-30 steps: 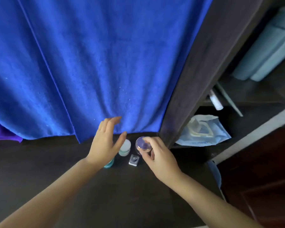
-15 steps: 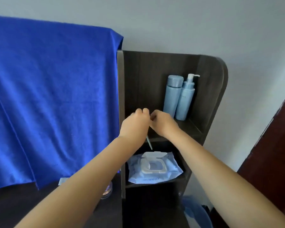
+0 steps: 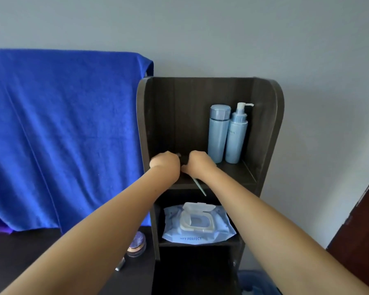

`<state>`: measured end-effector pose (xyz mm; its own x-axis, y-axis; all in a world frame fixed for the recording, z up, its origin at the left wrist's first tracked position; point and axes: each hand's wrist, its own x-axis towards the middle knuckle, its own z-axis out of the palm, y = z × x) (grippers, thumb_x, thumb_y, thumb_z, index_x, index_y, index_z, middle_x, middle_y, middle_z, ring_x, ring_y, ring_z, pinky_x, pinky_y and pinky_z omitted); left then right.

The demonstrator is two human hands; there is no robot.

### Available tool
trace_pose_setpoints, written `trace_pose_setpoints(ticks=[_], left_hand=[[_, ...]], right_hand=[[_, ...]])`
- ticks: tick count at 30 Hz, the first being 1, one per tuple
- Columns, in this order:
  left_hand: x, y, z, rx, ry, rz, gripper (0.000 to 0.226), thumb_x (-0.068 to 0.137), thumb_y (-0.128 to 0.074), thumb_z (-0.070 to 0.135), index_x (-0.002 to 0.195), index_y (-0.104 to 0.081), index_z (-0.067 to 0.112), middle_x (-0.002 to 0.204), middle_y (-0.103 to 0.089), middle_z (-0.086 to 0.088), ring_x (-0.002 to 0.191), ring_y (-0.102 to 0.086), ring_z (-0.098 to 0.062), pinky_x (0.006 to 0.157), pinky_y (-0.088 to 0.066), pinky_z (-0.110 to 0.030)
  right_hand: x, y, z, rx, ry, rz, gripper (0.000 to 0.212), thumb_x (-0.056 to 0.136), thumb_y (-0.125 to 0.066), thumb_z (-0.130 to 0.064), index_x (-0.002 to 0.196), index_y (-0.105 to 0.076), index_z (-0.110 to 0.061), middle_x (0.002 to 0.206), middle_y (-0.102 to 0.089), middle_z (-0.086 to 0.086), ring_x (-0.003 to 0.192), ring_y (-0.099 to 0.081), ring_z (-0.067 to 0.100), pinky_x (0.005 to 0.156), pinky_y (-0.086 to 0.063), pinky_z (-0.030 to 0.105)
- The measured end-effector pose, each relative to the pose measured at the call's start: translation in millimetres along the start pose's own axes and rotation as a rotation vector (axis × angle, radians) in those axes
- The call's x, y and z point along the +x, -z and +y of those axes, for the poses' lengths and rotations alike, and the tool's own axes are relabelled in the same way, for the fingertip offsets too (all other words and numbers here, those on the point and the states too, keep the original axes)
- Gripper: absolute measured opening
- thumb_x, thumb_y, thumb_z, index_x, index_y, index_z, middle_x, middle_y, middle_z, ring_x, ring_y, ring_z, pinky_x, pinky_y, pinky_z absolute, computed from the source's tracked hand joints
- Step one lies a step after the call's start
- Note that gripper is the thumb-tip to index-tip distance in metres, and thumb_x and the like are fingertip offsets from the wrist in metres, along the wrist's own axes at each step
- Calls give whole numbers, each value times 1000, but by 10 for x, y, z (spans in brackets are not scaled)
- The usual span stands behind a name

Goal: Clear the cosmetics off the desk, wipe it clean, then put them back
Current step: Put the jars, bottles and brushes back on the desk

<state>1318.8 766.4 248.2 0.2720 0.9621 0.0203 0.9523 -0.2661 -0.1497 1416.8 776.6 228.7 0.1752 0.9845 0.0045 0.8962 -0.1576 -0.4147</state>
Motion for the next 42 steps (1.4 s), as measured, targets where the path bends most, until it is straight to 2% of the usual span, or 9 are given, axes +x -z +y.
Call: trace_pose_setpoints(ticks=[6, 10, 13, 18, 26, 28, 32, 36, 42], left_hand=[[-225, -104, -153, -306, -10, 172, 19, 92, -46, 11, 107, -57, 5, 96, -61, -13, 80, -56, -27, 63, -41, -31], [-562, -343, -576, -738, -189, 319, 13, 90, -53, 22, 91, -61, 11, 72, -59, -3, 65, -55, -17, 58, -42, -26], [-809, -568, -1002, -981, -216, 371, 4, 86, -59, 18, 86, -63, 20, 65, -59, 5, 62, -53, -6, 55, -40, -12], [-842, -1323, -1930, -1060, -57, 329, 20, 84, -61, 13, 80, -59, 32, 70, -63, -1, 72, -56, -15, 65, -41, -13], [-621, -2849, -3383, -1008, 224, 18, 4, 85, -58, 13, 85, -62, 14, 70, -61, -7, 65, -58, -28, 64, -53, -47], [-540, -3141, -3561, -972, 241, -29, 6, 86, -58, 13, 86, -62, 10, 70, -61, -8, 70, -59, -32, 66, -52, -44], [-375, -3498, -3751, -936, 279, -119, 13, 86, -57, 15, 98, -60, 8, 83, -67, -10, 84, -61, -32, 72, -47, -36], [-273, -3727, -3822, -840, 289, -199, 15, 88, -52, 23, 98, -49, 12, 93, -64, -9, 89, -58, -32, 66, -43, -35], [-271, -3853, -3858, -769, 198, -183, 22, 87, -55, 27, 96, -45, 10, 99, -60, -8, 97, -54, -29, 64, -40, -35]], right_hand=[[-229, 78, 175, 361, 21, 162, 23, 88, -57, -24, 79, -61, -4, 75, -60, 11, 70, -57, 21, 61, -42, 28], [-622, 36, 101, 593, 89, 217, 14, 89, -58, -27, 91, -62, -13, 69, -58, -4, 52, -53, 7, 44, -39, 15], [-907, -104, -90, 729, 179, 160, 10, 89, -58, -22, 89, -61, -12, 66, -56, -4, 43, -46, 4, 42, -37, 14], [-1116, -772, -752, 922, 270, -36, 9, 87, -59, -10, 83, -60, -18, 66, -56, -9, 45, -44, 8, 45, -38, 17], [-580, -3079, -1913, 723, -93, -280, 23, 87, -60, -17, 70, -46, -24, 69, -51, -7, 44, -48, 2, 34, -31, 9], [-481, -3547, -2100, 666, -165, -307, 23, 88, -59, -19, 72, -44, -25, 71, -53, -5, 50, -52, 10, 37, -41, 17], [-326, -4073, -2418, 503, -227, -257, 12, 88, -58, -22, 88, -48, -15, 88, -62, 11, 81, -64, 35, 73, -53, 47], [-139, -4268, -2546, 168, -178, -201, 26, 94, -47, -21, 112, -43, -3, 114, -59, 17, 105, -57, 33, 84, -43, 38], [-68, -4398, -2521, -3, -205, -240, 35, 94, -49, -27, 118, -39, -3, 122, -54, 15, 113, -55, 27, 91, -42, 32]])
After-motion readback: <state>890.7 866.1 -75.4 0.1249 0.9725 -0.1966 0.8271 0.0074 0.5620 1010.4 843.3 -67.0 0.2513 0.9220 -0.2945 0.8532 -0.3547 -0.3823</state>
